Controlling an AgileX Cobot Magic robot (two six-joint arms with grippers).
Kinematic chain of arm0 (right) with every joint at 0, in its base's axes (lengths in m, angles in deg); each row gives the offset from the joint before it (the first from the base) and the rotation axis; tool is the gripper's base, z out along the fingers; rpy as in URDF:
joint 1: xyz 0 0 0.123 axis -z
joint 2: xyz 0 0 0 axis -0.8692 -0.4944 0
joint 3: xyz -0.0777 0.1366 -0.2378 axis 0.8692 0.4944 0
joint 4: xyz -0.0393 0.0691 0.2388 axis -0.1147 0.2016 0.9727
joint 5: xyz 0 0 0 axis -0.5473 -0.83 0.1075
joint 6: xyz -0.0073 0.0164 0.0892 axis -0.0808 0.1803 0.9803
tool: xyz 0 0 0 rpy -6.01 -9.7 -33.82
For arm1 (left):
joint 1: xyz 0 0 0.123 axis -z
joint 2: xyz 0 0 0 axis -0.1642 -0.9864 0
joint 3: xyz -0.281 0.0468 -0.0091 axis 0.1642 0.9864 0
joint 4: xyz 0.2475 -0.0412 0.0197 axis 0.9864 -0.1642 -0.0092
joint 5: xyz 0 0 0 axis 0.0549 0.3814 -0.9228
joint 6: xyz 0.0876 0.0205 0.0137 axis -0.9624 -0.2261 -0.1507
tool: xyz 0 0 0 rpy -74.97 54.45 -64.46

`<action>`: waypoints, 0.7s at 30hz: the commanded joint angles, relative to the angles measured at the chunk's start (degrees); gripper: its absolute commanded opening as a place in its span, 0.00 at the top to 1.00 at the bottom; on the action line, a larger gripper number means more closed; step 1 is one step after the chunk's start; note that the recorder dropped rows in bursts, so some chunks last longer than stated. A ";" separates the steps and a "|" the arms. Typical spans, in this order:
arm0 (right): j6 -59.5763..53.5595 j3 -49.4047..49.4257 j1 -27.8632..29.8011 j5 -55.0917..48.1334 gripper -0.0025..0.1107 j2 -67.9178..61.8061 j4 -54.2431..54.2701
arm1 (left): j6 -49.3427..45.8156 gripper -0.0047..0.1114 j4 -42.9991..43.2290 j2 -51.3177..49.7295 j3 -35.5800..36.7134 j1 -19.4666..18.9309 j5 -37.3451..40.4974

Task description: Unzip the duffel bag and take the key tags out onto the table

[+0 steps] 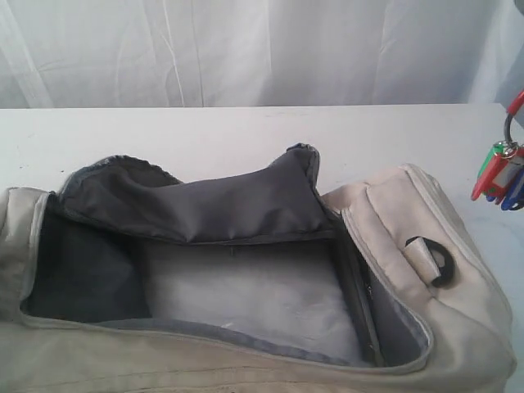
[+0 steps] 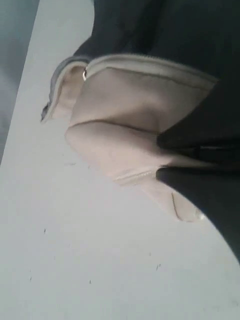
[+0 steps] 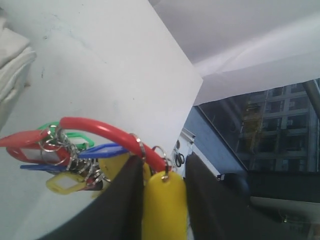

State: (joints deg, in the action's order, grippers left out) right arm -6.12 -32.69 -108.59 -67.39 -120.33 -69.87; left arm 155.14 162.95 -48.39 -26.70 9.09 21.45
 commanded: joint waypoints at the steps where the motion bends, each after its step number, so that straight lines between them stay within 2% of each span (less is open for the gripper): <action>1: -0.06 0.17 0.41 0.60 0.98 0.49 2.96 | 0.07 0.96 0.89 0.07 0.07 -0.12 15.26; 6: -0.06 2.05 0.41 1.77 0.98 -0.10 3.50 | 0.07 0.96 3.10 0.07 -1.72 -0.12 24.15; 14: 0.86 10.90 0.41 5.28 0.98 -3.62 2.10 | 0.07 0.96 4.34 0.07 -5.64 -0.12 38.52; 18: 5.70 14.00 0.41 10.24 0.98 -5.63 1.98 | -0.02 0.96 4.34 0.07 -5.81 -0.12 39.59; 21: 8.20 16.30 0.41 14.43 0.98 -7.25 2.49 | -0.02 0.96 4.34 -0.03 -5.81 -0.12 37.35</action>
State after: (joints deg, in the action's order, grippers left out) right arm -0.85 -18.31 -108.59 -57.32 -126.39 -66.82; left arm 155.03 164.37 -48.75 -31.20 9.27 54.97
